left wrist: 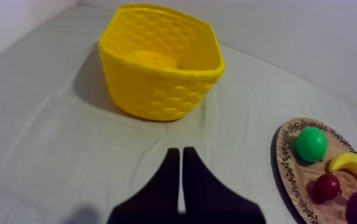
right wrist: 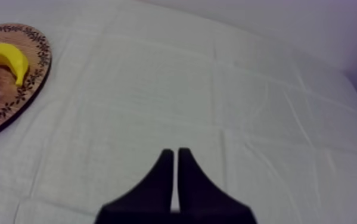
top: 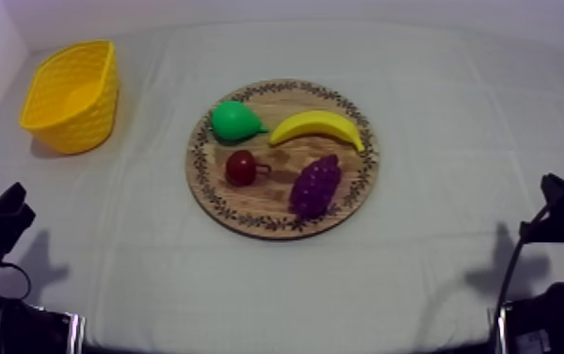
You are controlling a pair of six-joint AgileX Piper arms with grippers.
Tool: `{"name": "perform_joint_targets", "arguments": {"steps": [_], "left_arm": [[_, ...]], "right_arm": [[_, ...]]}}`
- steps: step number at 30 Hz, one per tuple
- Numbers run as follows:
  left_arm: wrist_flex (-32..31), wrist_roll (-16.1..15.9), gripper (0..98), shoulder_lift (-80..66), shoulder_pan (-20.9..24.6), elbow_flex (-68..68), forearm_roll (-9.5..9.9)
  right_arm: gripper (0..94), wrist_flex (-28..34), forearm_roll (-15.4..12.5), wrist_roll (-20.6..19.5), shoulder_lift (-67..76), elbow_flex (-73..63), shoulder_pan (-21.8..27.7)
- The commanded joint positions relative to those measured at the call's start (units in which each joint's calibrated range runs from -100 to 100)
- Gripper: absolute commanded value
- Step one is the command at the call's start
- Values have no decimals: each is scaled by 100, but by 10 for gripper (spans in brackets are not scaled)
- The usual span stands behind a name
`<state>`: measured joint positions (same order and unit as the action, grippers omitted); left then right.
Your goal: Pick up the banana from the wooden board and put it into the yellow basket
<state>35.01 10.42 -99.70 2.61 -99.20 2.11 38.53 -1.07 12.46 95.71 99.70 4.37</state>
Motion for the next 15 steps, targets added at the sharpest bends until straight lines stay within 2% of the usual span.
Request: {"name": "perform_joint_targets", "arguments": {"steps": [1, 7, 15], "left_arm": [[0, 1, 0, -4, 3, -2, 1], [-15, -35, 1, -4, 3, -5, 1], [-40, -233, 4, -4, -35, -12, -3]], "right_arm": [[6, 2, 2, 2, 4, -3, -1], [6, 2, 2, 2, 4, -3, -1], [6, 2, 2, 2, 4, -3, -1]]}}
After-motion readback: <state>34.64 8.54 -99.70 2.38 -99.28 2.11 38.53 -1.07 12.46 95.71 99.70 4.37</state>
